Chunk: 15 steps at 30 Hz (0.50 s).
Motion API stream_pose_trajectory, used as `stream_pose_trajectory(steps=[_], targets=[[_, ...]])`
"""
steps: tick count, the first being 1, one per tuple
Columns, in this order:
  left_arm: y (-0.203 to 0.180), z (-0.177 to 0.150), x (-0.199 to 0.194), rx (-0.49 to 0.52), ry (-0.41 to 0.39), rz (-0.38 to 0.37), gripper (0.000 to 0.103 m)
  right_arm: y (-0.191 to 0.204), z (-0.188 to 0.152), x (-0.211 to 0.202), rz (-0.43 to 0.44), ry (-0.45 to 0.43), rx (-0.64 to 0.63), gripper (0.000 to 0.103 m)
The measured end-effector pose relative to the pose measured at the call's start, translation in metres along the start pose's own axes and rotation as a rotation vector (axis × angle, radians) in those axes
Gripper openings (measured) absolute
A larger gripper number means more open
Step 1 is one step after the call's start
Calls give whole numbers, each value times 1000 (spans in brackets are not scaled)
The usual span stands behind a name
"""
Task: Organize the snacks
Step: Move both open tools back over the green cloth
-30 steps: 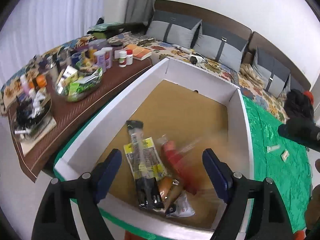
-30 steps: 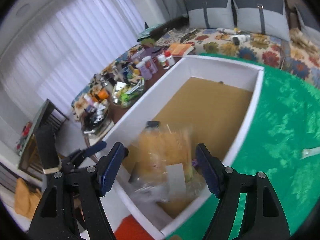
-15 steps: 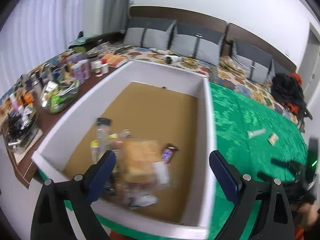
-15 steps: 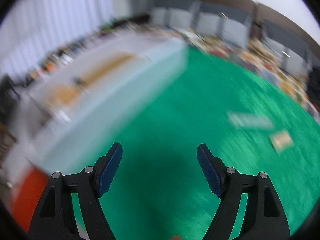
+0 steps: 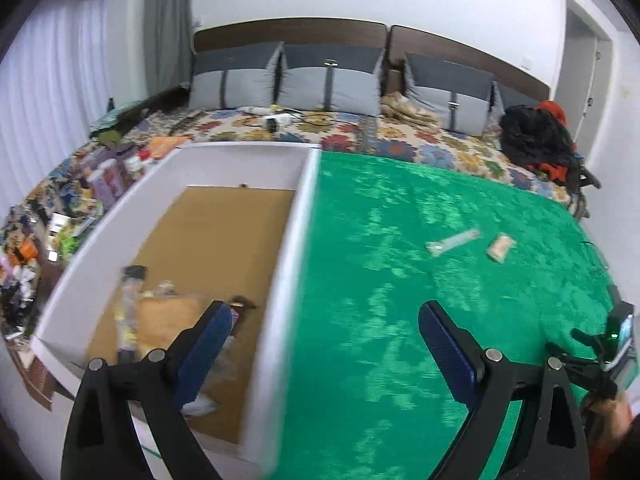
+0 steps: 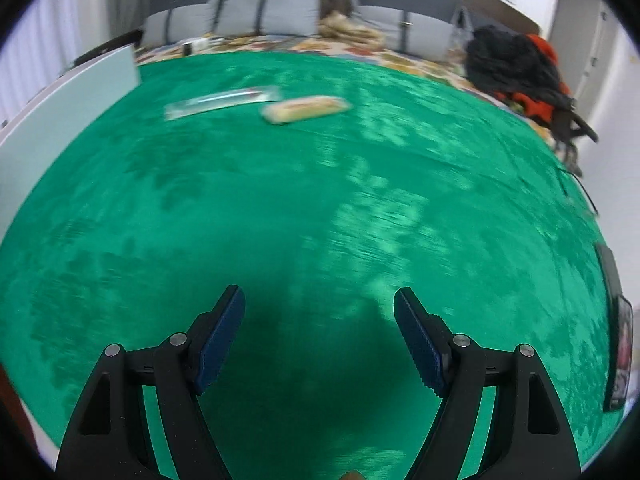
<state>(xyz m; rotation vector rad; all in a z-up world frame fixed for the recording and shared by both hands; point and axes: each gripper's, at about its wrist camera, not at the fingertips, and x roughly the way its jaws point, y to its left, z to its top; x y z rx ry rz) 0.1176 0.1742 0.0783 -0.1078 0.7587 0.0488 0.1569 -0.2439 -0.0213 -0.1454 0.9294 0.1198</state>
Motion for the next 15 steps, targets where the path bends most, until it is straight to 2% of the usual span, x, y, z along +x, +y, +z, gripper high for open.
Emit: stream_pose_trajectory(steps=[4,9,12,15], targets=[[-42,-16,15,14,26,-93,100,-23,-5,5,-19,-8,61,80],[-106,-46,64,88,142,-164,100,-46,-4,9,-27,-19,100,80],[-138,-69,98,131,206,-162,100,-57,-2,16,-27,-15,105,80],[-165,-86,127,213,268,-135,99,-66,-4,21,20,-10,141,80]])
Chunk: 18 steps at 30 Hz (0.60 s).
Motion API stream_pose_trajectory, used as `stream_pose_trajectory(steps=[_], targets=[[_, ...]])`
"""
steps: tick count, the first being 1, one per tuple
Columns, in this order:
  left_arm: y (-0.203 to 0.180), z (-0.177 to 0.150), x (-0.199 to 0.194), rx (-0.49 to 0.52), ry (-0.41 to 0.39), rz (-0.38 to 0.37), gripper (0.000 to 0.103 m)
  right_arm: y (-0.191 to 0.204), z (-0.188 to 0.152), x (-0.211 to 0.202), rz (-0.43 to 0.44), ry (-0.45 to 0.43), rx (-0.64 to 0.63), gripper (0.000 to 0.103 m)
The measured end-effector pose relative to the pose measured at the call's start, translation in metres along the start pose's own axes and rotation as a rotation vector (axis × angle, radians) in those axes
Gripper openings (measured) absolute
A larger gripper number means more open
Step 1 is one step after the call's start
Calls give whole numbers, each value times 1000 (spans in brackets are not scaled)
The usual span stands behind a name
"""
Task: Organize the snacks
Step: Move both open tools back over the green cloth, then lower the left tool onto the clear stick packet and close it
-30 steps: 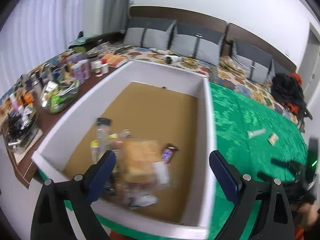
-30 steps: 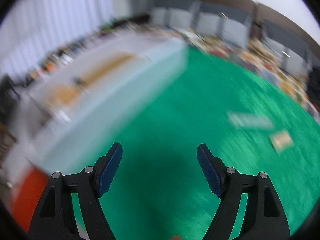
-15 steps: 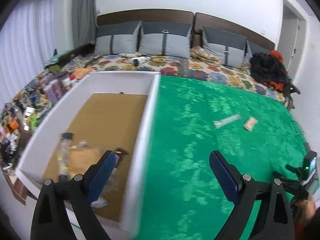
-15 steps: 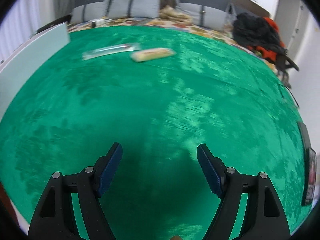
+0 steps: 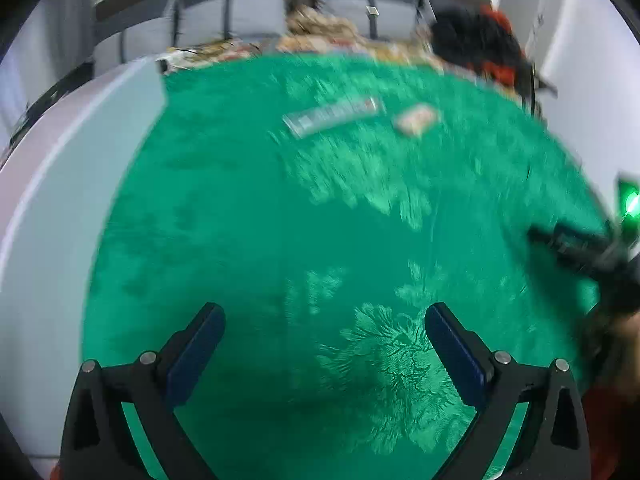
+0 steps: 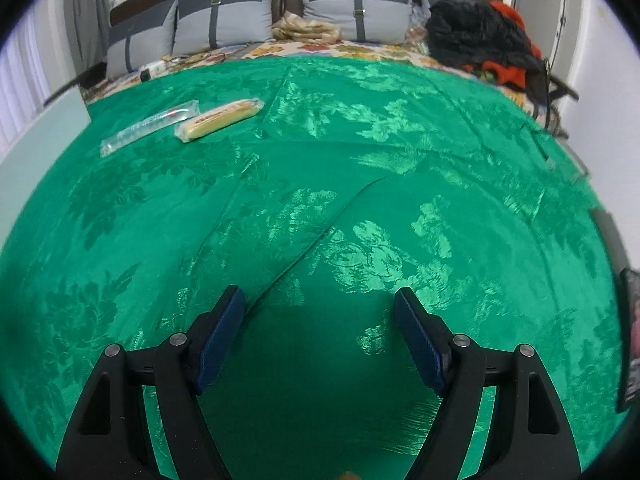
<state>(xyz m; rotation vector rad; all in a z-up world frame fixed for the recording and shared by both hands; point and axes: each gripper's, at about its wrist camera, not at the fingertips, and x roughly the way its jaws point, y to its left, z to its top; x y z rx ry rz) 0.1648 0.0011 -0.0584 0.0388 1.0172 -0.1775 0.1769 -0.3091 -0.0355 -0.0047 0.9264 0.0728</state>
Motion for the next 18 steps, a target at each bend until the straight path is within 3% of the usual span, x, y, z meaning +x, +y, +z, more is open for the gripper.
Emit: stream_pose_trajectory(steps=[4,10,18], targets=[[-20,3,24,56,19,13,99,-2,-2,-2,15,-8,8,80],[-27,11,46,50,47,9,100,1,-2,1,8,5,-10,84],[-30,21,58,118,28,-21,103,3,-2,3,13,12,-20,89]])
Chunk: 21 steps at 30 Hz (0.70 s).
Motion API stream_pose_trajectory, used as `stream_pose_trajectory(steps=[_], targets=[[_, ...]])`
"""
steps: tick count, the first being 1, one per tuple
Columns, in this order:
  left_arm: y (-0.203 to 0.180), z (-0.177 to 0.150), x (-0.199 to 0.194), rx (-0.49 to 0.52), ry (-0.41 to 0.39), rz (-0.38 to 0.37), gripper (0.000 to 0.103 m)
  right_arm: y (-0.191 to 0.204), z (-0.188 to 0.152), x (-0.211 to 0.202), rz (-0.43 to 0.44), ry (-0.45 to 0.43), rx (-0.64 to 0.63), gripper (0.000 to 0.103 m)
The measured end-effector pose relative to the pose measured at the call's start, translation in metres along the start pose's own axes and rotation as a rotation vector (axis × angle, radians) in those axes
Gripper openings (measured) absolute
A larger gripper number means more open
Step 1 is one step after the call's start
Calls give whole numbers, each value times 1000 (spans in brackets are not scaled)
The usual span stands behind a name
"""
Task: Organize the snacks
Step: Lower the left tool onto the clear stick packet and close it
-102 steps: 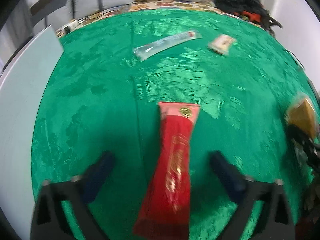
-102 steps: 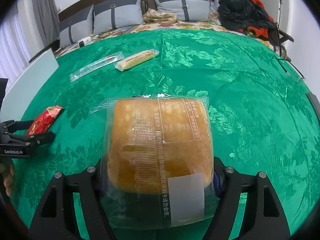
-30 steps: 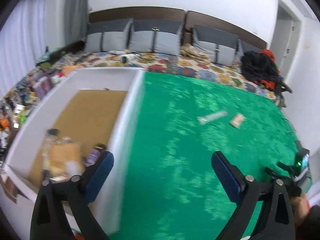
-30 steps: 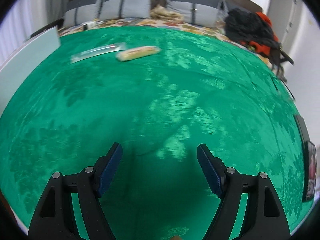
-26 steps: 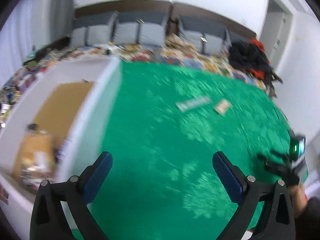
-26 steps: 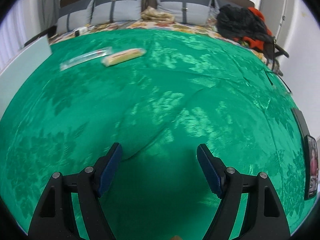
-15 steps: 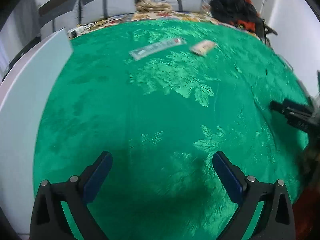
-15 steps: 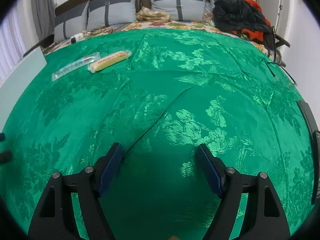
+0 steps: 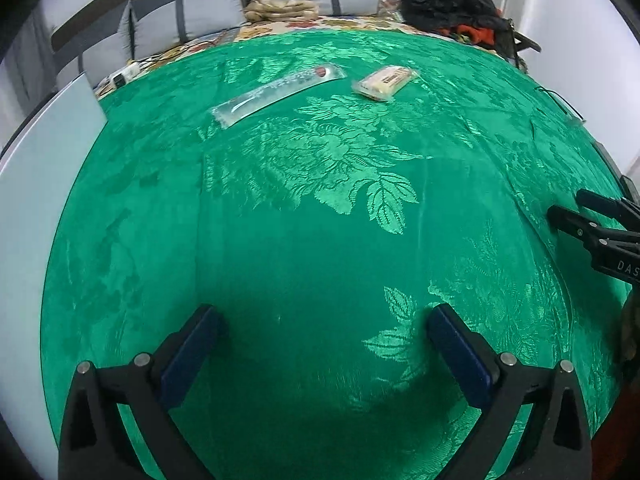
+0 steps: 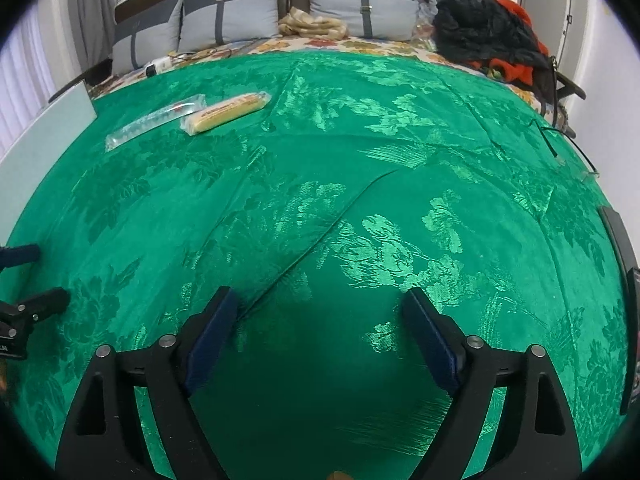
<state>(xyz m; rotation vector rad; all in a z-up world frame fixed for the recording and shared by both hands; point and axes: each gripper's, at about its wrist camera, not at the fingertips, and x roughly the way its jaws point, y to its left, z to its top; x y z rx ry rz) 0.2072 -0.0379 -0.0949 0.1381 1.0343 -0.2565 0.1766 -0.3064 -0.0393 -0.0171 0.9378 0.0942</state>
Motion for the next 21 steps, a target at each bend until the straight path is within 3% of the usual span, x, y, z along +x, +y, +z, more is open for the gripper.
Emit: stream_pose_trajectory(steps=[4,7,10,16,21], targets=[[1,0,0,27,-12,-13,103,0,0,0,1,1,-1,89],[3,11,5,78,48,-43,103,0,0,0,1,1,-1,89],[10,37,11,124,126,-51,103,1,0,0,1,1,0,90],[38,120,5,120,11,-76,103,1,0,0,1,1,0,90],[43,178,56,200,54,-9,97,1,0,0,2,1,0,91]])
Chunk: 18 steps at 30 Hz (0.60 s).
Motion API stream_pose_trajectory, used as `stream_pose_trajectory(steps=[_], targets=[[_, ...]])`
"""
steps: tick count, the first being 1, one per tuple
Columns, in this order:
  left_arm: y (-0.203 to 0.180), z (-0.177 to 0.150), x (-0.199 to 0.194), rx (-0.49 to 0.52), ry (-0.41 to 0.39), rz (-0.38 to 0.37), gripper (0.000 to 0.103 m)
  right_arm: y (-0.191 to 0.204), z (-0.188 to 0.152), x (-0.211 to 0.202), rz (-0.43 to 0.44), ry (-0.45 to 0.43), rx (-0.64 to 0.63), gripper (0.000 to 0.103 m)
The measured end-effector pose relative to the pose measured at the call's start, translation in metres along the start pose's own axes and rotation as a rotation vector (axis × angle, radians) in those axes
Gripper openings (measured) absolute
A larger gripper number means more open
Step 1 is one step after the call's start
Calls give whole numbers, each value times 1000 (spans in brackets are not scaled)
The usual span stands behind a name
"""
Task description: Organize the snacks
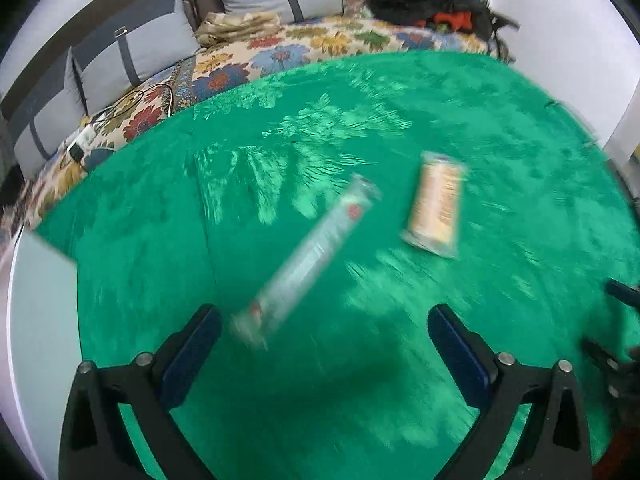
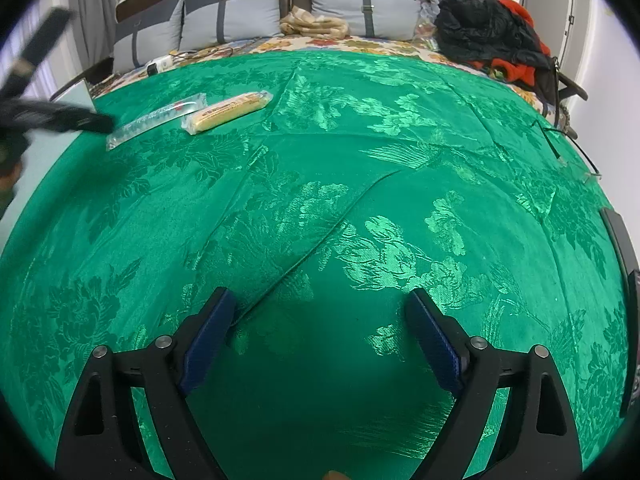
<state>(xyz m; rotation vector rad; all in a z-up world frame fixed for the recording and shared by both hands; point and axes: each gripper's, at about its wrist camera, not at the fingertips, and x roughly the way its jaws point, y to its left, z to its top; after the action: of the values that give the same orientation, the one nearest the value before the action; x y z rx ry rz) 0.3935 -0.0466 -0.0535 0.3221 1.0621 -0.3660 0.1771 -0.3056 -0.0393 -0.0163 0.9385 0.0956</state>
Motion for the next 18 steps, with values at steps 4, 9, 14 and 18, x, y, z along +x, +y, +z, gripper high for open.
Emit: stream_pose_trajectory(steps=[4,9,14,18], targets=[[5,17,44,27,61,20,81,0,0,0,0,0,0,91],[14,20,45,-65,28,-74,17,1,0,0,0,0,0,91],[13,-24,22,-239,34,-97,18,2,0,1,3,1,-3,91],[-5,-90,-15,-337,40,-116,18,2,1,1,3,1,-3,91]])
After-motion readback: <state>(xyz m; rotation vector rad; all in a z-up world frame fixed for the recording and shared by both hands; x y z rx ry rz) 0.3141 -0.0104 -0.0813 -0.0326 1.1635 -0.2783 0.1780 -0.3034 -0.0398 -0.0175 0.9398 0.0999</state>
